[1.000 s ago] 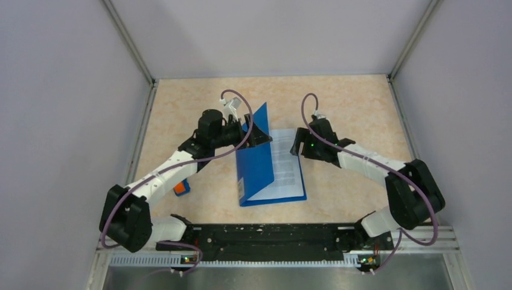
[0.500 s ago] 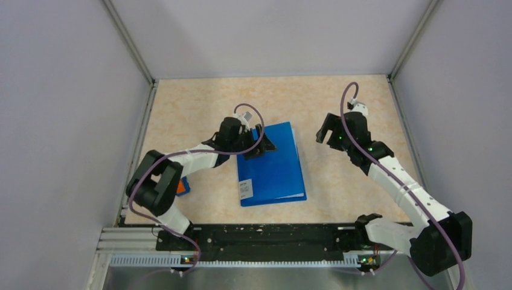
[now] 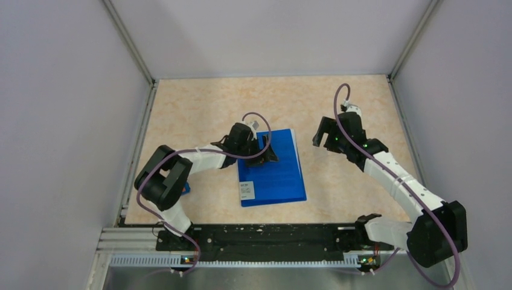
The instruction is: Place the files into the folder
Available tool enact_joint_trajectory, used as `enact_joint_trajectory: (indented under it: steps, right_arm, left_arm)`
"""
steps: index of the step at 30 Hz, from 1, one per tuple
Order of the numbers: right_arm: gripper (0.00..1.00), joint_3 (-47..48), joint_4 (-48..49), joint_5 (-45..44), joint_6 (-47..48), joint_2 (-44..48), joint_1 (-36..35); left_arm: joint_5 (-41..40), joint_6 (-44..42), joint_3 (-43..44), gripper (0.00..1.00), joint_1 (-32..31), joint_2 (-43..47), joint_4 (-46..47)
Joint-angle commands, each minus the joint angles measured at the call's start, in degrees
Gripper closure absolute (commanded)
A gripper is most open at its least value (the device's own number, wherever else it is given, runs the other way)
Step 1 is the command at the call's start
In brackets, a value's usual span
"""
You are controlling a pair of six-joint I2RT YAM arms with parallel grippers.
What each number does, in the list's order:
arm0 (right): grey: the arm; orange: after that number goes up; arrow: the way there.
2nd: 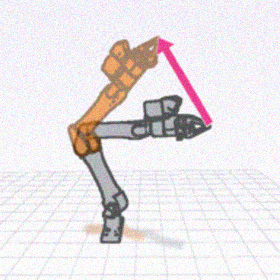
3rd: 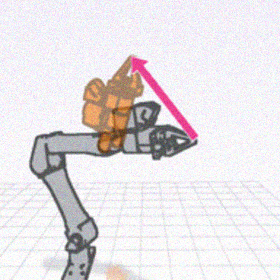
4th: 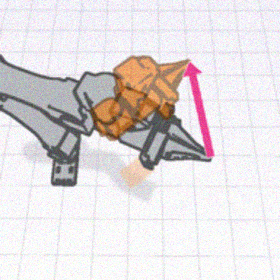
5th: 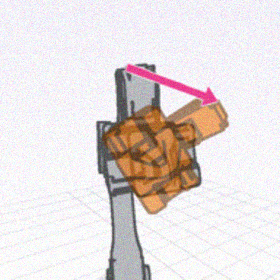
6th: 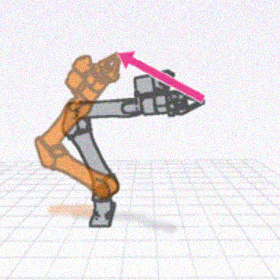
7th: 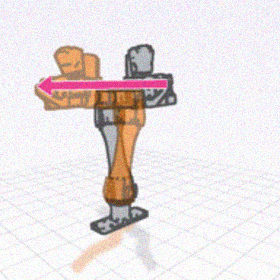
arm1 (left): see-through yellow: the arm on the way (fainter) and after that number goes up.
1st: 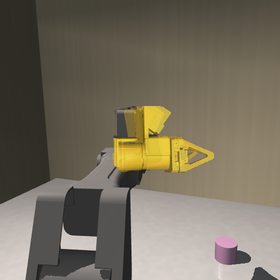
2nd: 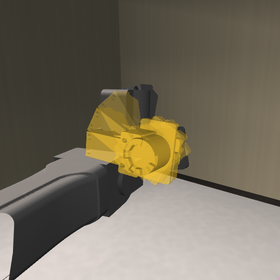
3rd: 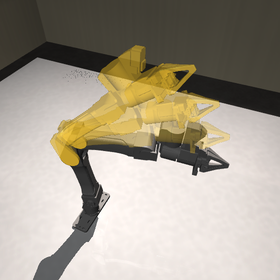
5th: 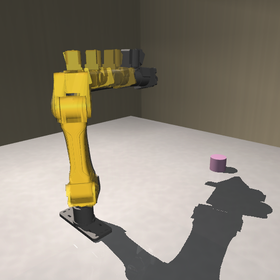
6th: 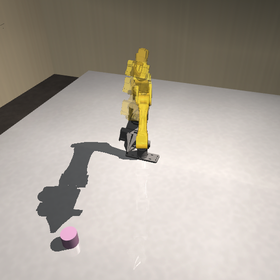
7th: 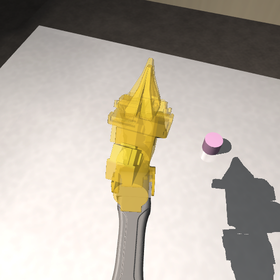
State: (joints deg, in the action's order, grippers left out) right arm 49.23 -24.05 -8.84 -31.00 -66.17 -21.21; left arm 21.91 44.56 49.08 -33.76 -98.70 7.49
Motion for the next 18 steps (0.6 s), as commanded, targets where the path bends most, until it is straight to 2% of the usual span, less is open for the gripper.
enact_joint_trajectory:
  steps: [1,4,6,14,18]
  right_arm:
    - [0.15,2.69,1.47,1.71,1.13,-0.16,0.16]
    - [0.14,3.39,1.47,2.78,1.14,-0.77,0.06]
    - [0.13,3.77,1.47,3.01,1.13,-0.94,-0.37]
    - [0.04,7.42,0.89,1.65,1.01,-2.14,-5.49]
    - [0.01,9.4,0.79,1.22,0.78,-2.86,-8.61]
  left_arm:
    - [-6.95,-7.05,4.11,0.13,-0.31,6.66,-13.64]
    - [-8.72,-9.72,7.63,0.12,-0.46,11.61,-19.08]
    - [-9.11,-10.75,8.98,0.02,-0.45,15.79,-20.95]
    - [-18.73,-13.42,17.99,0.02,-0.52,24.43,-35.5]
    - [-26.8,-14.85,17.72,0.01,-0.52,29.72,-38.29]
